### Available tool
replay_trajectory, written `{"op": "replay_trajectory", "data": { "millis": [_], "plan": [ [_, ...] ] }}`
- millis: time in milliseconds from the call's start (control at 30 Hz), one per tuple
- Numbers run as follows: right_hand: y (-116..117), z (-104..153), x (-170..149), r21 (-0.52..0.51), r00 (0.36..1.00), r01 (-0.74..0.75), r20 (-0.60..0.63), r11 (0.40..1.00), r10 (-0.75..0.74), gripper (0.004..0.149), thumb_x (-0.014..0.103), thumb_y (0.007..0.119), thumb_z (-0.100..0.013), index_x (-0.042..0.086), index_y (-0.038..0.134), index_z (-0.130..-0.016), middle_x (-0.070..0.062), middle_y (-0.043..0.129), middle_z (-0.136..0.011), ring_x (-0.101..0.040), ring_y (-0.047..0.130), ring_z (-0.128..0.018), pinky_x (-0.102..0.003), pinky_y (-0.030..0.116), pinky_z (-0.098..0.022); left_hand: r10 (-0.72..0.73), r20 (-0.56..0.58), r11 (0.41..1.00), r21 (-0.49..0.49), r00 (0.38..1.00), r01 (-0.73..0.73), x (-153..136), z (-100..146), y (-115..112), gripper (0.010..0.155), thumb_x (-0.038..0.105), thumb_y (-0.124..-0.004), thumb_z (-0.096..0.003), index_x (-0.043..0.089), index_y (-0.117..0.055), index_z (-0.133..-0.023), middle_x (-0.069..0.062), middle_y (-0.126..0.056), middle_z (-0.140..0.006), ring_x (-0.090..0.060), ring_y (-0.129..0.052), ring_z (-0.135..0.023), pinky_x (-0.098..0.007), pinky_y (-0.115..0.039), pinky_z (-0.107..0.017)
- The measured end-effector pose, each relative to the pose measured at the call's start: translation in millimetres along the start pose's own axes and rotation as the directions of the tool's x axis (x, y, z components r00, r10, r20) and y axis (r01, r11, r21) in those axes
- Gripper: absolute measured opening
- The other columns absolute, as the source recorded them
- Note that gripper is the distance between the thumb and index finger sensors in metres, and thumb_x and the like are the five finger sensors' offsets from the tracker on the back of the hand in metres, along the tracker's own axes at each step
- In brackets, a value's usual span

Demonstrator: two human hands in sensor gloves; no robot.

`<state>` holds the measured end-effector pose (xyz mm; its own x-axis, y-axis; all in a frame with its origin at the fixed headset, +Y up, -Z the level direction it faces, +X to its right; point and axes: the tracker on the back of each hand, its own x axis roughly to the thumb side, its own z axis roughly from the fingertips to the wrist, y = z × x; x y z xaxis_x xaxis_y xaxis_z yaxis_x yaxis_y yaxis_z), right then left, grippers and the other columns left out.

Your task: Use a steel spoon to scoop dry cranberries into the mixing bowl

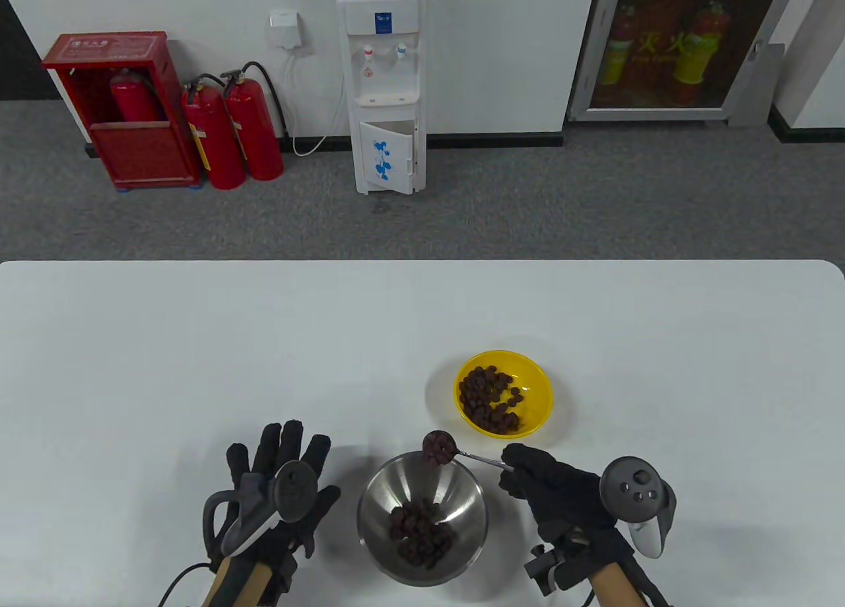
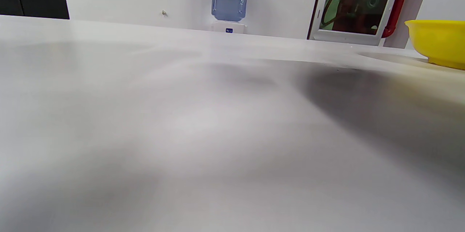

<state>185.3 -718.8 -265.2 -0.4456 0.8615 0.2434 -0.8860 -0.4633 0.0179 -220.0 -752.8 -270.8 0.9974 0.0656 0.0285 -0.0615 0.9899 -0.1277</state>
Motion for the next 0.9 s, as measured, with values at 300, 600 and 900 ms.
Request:
{"op": "replay_trajectory", "data": {
  "millis": [300,600,900],
  "plan": [
    [-4,3,11,-0.066,0.988,-0.087,0.118,0.994,0.094,0.039,0.031,0.083,-0.046,0.018,0.09,-0.081,0.001,0.101,-0.069,-0.025,0.104,-0.055,-0.047,0.082,-0.042,0.002,0.0,1.0,0.002,1.0,-0.002,0,0,0,0.074,0.071,-0.06,-0.044,0.052,-0.023,-0.106,0.009,-0.008,-0.122,-0.026,-0.007,-0.116,-0.069,-0.003,-0.072],
    [-5,8,18,-0.133,0.938,-0.204,0.258,0.97,0.232,0.039,0.033,0.082,-0.044,0.024,0.09,-0.081,0.003,0.1,-0.071,-0.022,0.103,-0.059,-0.046,0.082,-0.044,0.001,-0.001,1.0,0.003,1.0,-0.001,0,0,0,0.074,0.071,-0.06,-0.044,0.052,-0.023,-0.106,0.008,-0.008,-0.122,-0.026,-0.007,-0.116,-0.069,-0.003,-0.072],
    [-13,0,30,-0.449,0.855,-0.456,0.019,0.769,0.518,0.042,0.034,0.079,-0.047,0.018,0.08,-0.086,0.006,0.097,-0.073,-0.022,0.101,-0.061,-0.046,0.08,-0.046,0.007,0.001,1.0,-0.002,1.0,-0.007,0,0,0,0.074,0.071,-0.06,-0.044,0.052,-0.024,-0.106,0.008,-0.009,-0.122,-0.026,-0.007,-0.116,-0.069,-0.003,-0.072]
  ]
}}
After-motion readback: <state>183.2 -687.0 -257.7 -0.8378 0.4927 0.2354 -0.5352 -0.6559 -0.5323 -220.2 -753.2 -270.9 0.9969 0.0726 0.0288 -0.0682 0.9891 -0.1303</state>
